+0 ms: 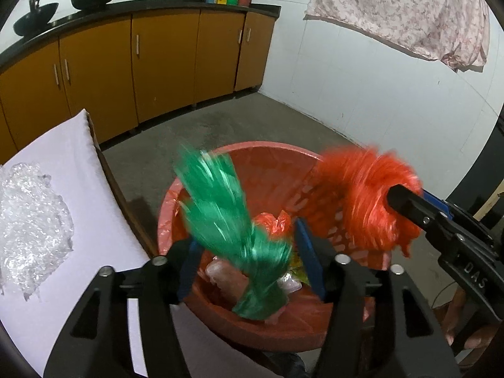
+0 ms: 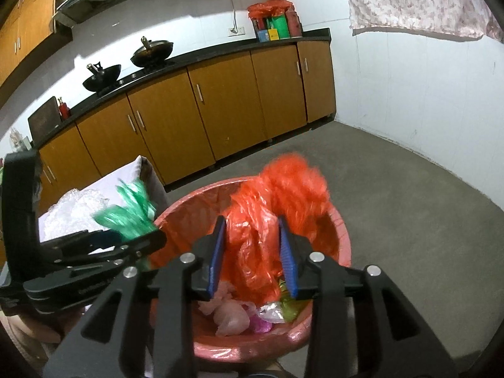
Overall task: Collect trash
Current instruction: 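Carry green and orange bags over the wastebasket and open both tools, then grasp a bubble-wrap sheet with each tool from the table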
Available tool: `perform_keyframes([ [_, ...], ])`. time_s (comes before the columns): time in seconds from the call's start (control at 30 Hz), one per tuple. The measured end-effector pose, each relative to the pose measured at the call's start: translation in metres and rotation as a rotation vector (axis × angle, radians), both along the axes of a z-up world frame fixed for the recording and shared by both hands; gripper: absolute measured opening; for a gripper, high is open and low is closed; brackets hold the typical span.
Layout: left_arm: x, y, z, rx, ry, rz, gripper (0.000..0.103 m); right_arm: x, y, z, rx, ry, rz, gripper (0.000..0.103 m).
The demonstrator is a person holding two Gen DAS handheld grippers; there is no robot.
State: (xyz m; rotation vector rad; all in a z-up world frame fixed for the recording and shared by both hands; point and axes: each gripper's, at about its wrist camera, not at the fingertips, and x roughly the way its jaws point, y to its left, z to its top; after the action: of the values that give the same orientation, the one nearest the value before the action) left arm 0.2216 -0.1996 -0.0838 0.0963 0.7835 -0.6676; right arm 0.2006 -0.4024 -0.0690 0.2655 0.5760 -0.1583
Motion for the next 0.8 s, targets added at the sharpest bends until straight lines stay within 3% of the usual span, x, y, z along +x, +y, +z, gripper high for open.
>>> perform_keyframes([
  [0.1,0.001,0.004,-0.002,-0.008,0.007,0.009,0.071,-0.001,-0.001,-0.001,0.002,-0.002,-0.004,0.038],
  [0.43,0.010,0.054,0.004,0.006,-0.029,0.151,0.071,-0.007,0.001,0.003,-0.009,-0.009,-0.024,0.040],
  [0.6,0.015,0.105,0.015,0.040,-0.090,0.279,0.075,0.001,0.022,0.005,-0.016,-0.015,0.025,0.040],
  [0.8,0.035,0.190,0.024,0.082,-0.130,0.513,0.083,0.017,0.063,0.006,-0.017,-0.015,0.110,0.047],
])
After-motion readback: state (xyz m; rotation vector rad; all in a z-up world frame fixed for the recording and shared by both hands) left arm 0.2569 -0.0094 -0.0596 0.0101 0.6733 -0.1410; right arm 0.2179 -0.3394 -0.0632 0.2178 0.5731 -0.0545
